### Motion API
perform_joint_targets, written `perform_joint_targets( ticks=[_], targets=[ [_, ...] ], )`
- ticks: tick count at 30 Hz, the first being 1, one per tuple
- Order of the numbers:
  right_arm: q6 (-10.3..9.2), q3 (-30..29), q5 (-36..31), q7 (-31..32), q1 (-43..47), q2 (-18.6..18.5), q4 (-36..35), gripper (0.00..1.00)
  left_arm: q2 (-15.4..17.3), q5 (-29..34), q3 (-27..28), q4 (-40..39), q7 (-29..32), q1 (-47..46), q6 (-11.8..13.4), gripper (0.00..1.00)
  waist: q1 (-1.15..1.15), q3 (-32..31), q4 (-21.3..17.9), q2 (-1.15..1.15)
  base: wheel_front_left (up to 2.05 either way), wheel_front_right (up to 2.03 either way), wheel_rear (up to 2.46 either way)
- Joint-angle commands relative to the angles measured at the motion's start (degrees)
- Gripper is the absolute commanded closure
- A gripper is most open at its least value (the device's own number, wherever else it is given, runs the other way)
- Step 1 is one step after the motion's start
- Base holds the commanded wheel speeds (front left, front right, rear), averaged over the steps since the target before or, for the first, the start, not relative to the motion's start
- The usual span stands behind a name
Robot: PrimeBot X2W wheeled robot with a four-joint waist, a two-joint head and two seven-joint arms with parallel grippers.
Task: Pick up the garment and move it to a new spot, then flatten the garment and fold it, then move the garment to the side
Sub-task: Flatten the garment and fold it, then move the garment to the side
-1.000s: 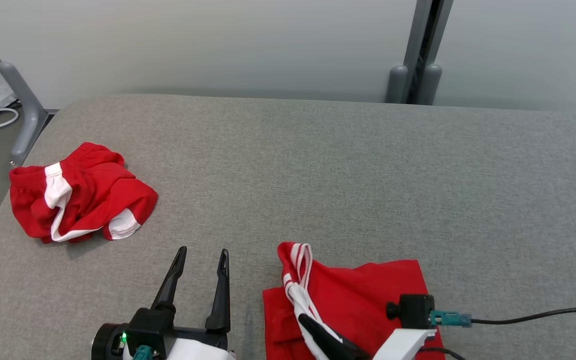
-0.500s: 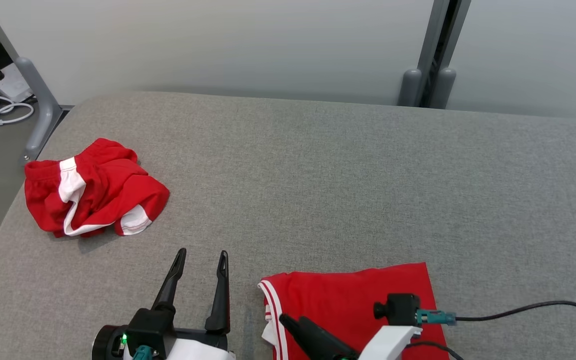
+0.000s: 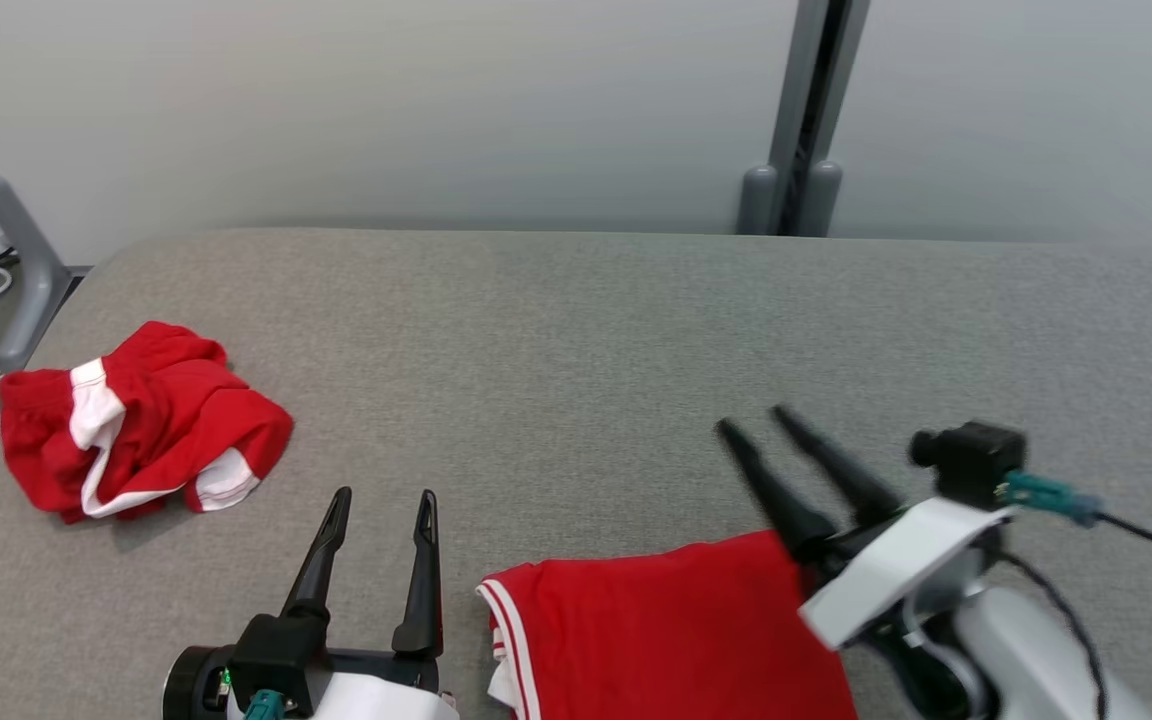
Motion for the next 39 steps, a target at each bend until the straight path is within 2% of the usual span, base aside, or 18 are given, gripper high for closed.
perform_joint_targets(
  ticks=[1,7,8,10,15,19,24,39],
  targets=[
    [0.03,-2.41,-6.68,-1.93,-0.75,-2.75,0.08,0.00,0.18,0.48,0.48,-0.71,-0.25,0.08,-0.35,0.00,0.00,-0.33,-1.36,0.00,0.00,0.00,0.00],
    [0.02,-9.21,-21.78,-7.67,0.77,-8.46,-2.54,0.00,0.17,0.99,0.84,-2.20,-0.24,0.41,-0.90,0.00,0.00,-0.59,-3.92,0.00,0.00,0.00,0.00],
    [0.02,-9.21,-21.78,-7.67,0.77,-8.46,-2.54,0.00,0.17,0.99,0.84,-2.20,-0.24,0.41,-0.90,0.00,0.00,-0.59,-3.92,0.00,0.00,0.00,0.00],
    [0.02,-11.59,-27.58,-9.74,2.10,-9.80,-2.99,0.00,0.19,1.01,1.13,-2.76,-0.25,0.74,-0.66,0.00,0.00,-0.51,-4.63,0.00,0.00,0.00,0.00],
    [0.01,-19.98,-32.39,-11.64,6.89,-6.82,-5.00,0.00,0.17,0.91,1.92,-4.12,-0.25,1.60,-0.55,0.00,0.00,0.03,-6.09,0.00,0.00,0.00,0.00],
    [0.02,-23.93,-33.34,-11.90,10.94,-3.21,-7.23,0.00,0.19,1.15,3.03,-4.76,-0.25,2.15,-0.54,0.00,0.00,0.54,-6.61,0.00,0.00,0.00,0.00],
    [0.02,-25.77,-33.20,-11.90,14.69,-0.51,-8.05,0.00,0.18,1.81,4.11,-4.48,-0.25,3.67,-0.41,0.00,0.00,0.78,-6.69,0.00,0.00,0.00,0.00],
    [0.02,-26.00,-34.57,-11.92,16.56,0.75,-6.31,0.00,0.17,2.65,3.95,-4.20,-0.25,4.35,-0.55,0.00,0.00,0.34,-4.64,0.00,0.00,0.00,0.00]
  ],
)
